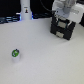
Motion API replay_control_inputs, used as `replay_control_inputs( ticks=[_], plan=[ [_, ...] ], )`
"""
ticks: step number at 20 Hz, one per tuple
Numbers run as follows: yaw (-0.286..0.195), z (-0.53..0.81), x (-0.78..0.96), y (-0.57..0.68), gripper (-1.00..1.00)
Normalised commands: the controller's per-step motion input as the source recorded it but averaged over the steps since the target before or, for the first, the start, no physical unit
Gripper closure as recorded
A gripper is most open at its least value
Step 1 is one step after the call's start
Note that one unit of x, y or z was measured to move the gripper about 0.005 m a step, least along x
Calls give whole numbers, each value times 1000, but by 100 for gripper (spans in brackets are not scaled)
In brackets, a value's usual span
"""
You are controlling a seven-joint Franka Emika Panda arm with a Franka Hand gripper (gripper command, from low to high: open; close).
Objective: Open the kcup holder, insert the kcup into the holder, and close the kcup holder
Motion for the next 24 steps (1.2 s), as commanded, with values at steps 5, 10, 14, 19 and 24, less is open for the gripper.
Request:
replay_control_inputs(
  ticks=[5,10,14,19,24],
  plan=[
    [-26,276,1000,-254,100],
    [-31,176,1000,-195,100],
    [-33,221,1000,-188,100],
    [-31,249,1000,-177,100],
    [-38,243,1000,-201,100]
  ],
)
